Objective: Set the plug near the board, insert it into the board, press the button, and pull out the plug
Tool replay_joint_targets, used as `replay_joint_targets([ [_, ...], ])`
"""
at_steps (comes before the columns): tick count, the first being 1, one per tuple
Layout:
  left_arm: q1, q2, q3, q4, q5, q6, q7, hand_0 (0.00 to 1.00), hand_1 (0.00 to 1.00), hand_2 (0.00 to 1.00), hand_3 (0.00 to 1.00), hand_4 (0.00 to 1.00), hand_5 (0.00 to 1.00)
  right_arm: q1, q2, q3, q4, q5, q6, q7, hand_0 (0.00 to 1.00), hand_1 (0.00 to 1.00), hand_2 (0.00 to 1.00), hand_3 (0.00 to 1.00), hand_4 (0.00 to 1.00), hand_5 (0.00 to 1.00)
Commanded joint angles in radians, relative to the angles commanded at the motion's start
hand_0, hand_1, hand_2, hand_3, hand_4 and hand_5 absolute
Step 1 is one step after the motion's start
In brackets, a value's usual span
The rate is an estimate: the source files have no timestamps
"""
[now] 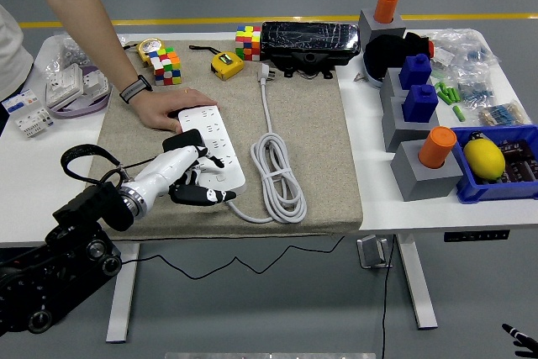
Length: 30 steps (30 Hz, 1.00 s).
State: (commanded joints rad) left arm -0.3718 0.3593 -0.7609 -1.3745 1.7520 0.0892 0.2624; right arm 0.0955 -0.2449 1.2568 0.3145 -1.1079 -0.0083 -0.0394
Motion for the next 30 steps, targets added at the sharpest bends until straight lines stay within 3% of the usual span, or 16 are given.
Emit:
replay_joint_targets([
  [24,-0.011,0.002,0.038,0.031,-0.029,-0.047,0.017,0.096,0.051,0.119,0.651,0.925,0.472,0.0,-0.001,0.0,0.004,0.001,-0.002,0.001,0.649,0.645,0.623,0.551,0.985,0.544],
  [28,-0.005,-0.001,0.016,0.023,-0.01,0.02,-0.037,0.096,0.051,0.119,0.651,0.925,0.472,0.001,-0.001,0.003,0.005,0.001,-0.002,0.002,0.649,0.645,0.623,0.551,0.985,0.544],
  [29,-0.004,-0.002,0.006,0.023,0.001,0.063,-0.067,0.096,0.051,0.119,0.651,0.925,0.472,0.001,-0.001,0.002,0.005,0.001,-0.001,0.001,0.649,0.645,0.623,0.551,0.985,0.544],
  [30,-0.004,-0.004,-0.006,0.027,0.007,0.106,-0.099,0.175,0.094,0.177,0.634,0.924,0.466,0.001,-0.001,0.002,0.004,0.0,-0.002,0.001,0.649,0.645,0.623,0.55,0.985,0.545],
])
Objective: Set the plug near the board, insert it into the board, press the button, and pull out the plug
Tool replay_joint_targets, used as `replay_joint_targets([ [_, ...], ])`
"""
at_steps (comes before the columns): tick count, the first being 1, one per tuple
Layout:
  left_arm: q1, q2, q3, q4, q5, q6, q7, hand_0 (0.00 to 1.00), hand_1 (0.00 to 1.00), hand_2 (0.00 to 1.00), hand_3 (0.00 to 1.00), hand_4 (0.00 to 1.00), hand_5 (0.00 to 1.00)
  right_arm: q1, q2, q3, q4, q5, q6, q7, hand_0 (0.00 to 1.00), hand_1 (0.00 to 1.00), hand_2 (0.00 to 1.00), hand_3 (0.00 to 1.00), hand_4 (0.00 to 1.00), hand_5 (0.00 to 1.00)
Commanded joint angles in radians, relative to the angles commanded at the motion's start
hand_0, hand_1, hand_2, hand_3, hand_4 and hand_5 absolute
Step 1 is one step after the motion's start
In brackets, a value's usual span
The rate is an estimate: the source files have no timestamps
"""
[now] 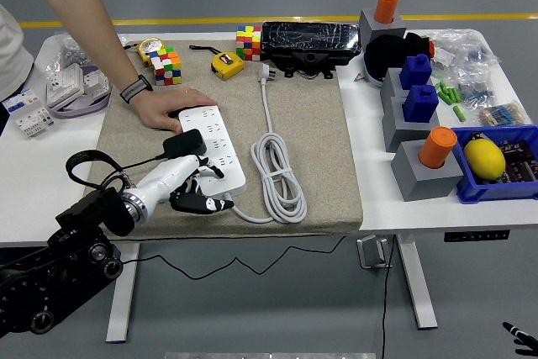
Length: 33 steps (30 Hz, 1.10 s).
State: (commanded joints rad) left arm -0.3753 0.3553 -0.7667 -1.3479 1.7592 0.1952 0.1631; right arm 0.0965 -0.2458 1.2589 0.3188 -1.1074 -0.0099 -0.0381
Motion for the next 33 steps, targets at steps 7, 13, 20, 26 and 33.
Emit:
replay_joint_targets([
  [7,-0.027,-0.013,-0.094,0.066,0.036,0.171,-0.046,0.32,0.288,0.364,0.635,0.922,0.458,0.0,0.001,-0.004,0.0,0.002,0.002,-0.001,0.649,0.645,0.623,0.55,0.985,0.544],
  [13,-0.058,-0.019,-0.129,0.145,0.109,0.184,-0.012,0.66,0.674,0.648,0.681,0.983,0.398,-0.001,0.001,-0.005,0.001,0.004,0.002,-0.001,0.649,0.645,0.623,0.55,0.985,0.544],
  [20,-0.087,-0.032,-0.117,0.208,0.124,0.108,0.056,0.711,0.716,0.679,0.731,0.998,0.374,-0.001,0.001,-0.008,0.0,0.006,0.003,-0.002,0.648,0.645,0.623,0.55,0.985,0.544],
  [26,-0.103,-0.043,-0.072,0.24,0.097,0.044,0.086,0.71,0.7,0.66,0.724,0.998,0.369,0.0,0.001,-0.008,0.001,0.006,0.004,-0.003,0.649,0.645,0.623,0.55,0.985,0.543],
  [33,-0.119,-0.056,-0.028,0.275,0.076,0.048,0.084,0.598,0.594,0.523,0.557,0.92,0.201,-0.001,0.001,-0.009,0.0,0.007,0.003,-0.002,0.648,0.645,0.623,0.55,0.985,0.543],
])
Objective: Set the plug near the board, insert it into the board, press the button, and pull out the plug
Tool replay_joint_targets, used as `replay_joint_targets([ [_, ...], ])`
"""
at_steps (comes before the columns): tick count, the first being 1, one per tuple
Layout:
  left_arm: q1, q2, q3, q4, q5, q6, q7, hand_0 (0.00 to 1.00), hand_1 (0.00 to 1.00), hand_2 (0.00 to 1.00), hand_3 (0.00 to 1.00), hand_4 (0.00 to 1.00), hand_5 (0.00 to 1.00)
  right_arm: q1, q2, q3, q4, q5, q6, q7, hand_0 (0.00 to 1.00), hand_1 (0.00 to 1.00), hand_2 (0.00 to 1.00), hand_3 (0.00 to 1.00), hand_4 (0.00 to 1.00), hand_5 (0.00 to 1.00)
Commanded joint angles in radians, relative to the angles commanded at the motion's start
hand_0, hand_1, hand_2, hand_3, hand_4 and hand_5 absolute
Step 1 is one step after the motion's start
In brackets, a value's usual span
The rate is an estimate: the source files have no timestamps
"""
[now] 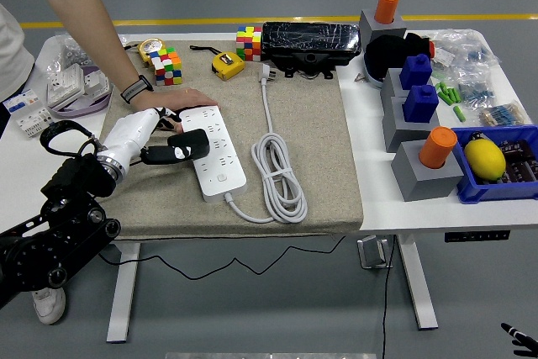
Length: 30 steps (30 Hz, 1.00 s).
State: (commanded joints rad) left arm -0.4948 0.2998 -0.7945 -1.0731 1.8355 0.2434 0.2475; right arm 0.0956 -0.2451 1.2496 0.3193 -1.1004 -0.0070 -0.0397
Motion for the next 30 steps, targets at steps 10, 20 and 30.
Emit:
replay_joint_targets([
  [10,0.007,-0.004,-0.024,0.001,-0.008,0.041,-0.029,0.53,0.502,0.495,0.54,0.747,0.122,-0.002,0.0,0.0,-0.001,-0.001,-0.001,0.001,0.648,0.645,0.623,0.55,0.985,0.542],
  [20,0.029,0.005,-0.082,-0.048,0.002,0.066,-0.055,0.549,0.548,0.511,0.55,0.729,0.166,-0.002,0.001,0.002,0.001,-0.001,-0.001,0.001,0.648,0.645,0.623,0.55,0.984,0.541],
  [30,0.03,-0.001,-0.058,-0.068,-0.008,-0.005,-0.049,0.697,0.71,0.66,0.677,0.994,0.297,-0.002,0.001,0.001,0.001,-0.002,0.0,0.002,0.648,0.645,0.623,0.55,0.984,0.538],
])
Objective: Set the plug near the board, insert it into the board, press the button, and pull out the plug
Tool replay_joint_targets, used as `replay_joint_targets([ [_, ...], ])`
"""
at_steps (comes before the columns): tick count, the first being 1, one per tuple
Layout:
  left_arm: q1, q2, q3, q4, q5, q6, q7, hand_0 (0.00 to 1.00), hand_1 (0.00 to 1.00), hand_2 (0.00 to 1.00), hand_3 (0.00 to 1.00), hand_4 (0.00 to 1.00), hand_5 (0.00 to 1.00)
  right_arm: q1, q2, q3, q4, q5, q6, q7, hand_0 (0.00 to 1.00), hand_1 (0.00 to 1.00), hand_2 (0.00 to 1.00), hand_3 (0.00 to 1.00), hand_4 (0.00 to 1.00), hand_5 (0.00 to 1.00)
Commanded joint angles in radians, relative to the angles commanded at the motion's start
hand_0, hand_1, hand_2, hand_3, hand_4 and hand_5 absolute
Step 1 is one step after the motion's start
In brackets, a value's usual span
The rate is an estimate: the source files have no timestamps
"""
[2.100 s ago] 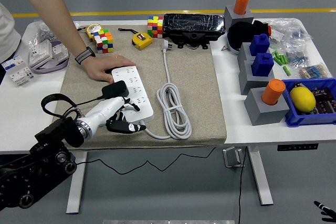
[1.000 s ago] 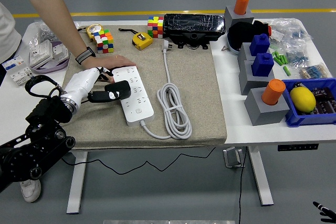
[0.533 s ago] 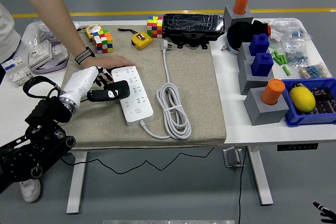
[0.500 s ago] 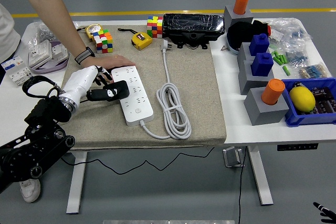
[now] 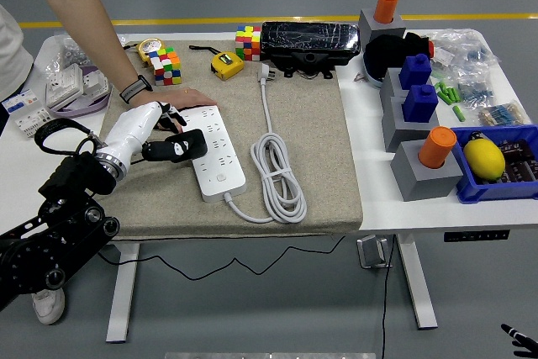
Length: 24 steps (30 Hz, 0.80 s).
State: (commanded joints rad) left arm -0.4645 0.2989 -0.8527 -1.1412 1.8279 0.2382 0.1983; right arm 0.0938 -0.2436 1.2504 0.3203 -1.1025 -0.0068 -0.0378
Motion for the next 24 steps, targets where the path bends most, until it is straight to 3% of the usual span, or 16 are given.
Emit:
replay_joint_targets([
  [2,-0.001,0.0,0.005,-0.003,-0.002,-0.009,-0.001,0.697,0.71,0.66,0.677,0.994,0.297,0.0,0.0,0.0,0.0,0.0,0.0,0.0,0.648,0.645,0.623,0.55,0.984,0.538],
  [3,-0.003,0.0,0.008,-0.003,-0.003,-0.013,-0.001,0.726,0.752,0.705,0.733,0.998,0.336,-0.001,0.0,0.0,0.0,-0.001,0.0,0.0,0.648,0.645,0.623,0.548,0.983,0.538],
  [14,-0.027,-0.003,0.041,0.042,-0.008,-0.029,0.007,0.73,0.76,0.715,0.737,0.998,0.345,0.001,0.0,0.0,0.001,0.001,0.0,0.0,0.648,0.645,0.623,0.551,0.984,0.537],
  [15,-0.029,-0.005,0.043,0.047,-0.01,-0.027,0.007,0.704,0.733,0.693,0.708,0.998,0.287,0.001,0.0,0.0,0.001,0.002,-0.001,0.0,0.649,0.645,0.623,0.55,0.984,0.537],
  [20,-0.03,-0.009,0.043,0.051,-0.009,-0.006,-0.001,0.704,0.733,0.693,0.708,0.998,0.287,0.0,0.0,-0.001,0.001,0.003,-0.001,0.001,0.649,0.645,0.623,0.55,0.984,0.537],
  [21,-0.031,-0.009,0.043,0.051,-0.01,-0.005,-0.001,0.653,0.667,0.582,0.595,0.879,0.213,0.0,0.001,-0.001,0.001,0.003,-0.001,0.001,0.648,0.645,0.623,0.55,0.984,0.537],
  [24,-0.038,-0.01,0.053,0.06,-0.021,-0.001,0.002,0.653,0.667,0.582,0.595,0.879,0.213,0.0,0.0,-0.003,0.001,0.004,-0.002,0.001,0.648,0.645,0.623,0.55,0.984,0.537],
])
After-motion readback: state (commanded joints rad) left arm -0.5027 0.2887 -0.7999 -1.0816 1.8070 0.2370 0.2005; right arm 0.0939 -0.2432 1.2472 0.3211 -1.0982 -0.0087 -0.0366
